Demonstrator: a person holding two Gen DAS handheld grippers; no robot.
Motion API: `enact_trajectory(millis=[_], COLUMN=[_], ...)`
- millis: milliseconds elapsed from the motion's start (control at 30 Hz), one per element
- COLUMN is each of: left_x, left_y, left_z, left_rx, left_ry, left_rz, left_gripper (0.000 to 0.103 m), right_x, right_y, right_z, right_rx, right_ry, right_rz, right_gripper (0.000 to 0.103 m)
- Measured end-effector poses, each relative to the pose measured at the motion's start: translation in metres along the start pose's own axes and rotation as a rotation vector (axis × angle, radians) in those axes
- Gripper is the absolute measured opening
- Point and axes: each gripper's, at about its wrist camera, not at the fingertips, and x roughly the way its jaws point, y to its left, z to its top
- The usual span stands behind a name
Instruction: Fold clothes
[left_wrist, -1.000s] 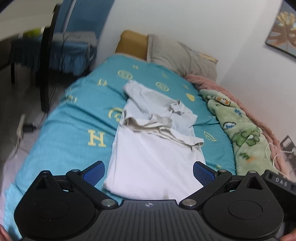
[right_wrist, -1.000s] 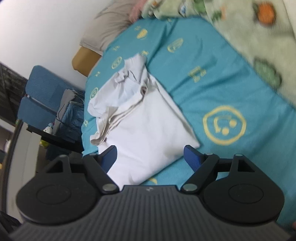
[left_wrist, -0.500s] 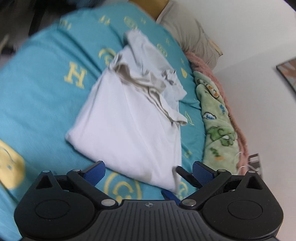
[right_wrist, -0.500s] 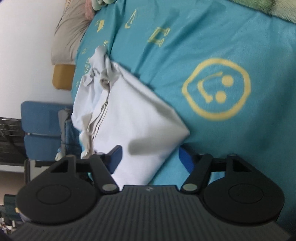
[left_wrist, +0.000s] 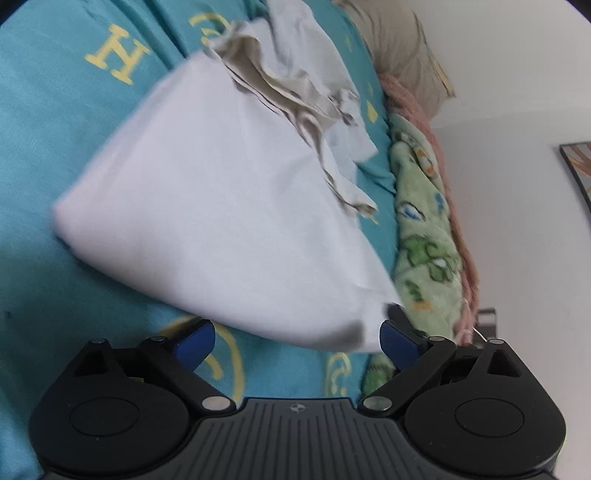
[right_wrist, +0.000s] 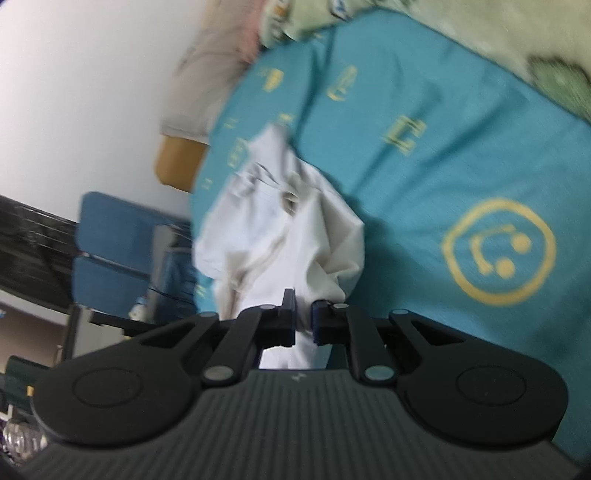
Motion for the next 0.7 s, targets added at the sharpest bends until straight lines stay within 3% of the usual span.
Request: enact_trajectory(millis=[100,167,333,500,567,700], left_x=[-0.012,-0.021,-0.036,-0.045,-0.055,-0.073], left_y=[0.001,0.006,0.017,0.016,0.013,0.004], left_z=[0.004,0.007,0.017,0.023,0.024,0.014], left_rx=[0.022,-0.017,-0.104,-0.088,-0.042,0.007], left_ry=[-0.099,-0.16,-0.236,-0.308,-0.382,-0.443], left_rz=[0.124,0.137,0.108,0.073,0.066,0.04], left_gripper=[0.093,0.089,0.063,0.016,0.011,0.008], right_x=[-0.003,-0.004,-0.001,-0.003,-0.004,-0.011], right_y=[0.004,0.007,0.007,0.006,0.009,0.021], right_z=[0.004,0.005,0.004,0.002,0.001,-0.006], right_rx=[-0.025,-0.055,-0.051,-0.073,-0.1,-0.181], right_ry=[-0.029,-0.043,-0.043,-0.052,-0.058,-0.09], right_rz=[-0.003,-0.015,-0.015,-0.029,-0.045,-0.047], right_gripper=[0.01,0.01,0.01,0.01,0.01,0.01])
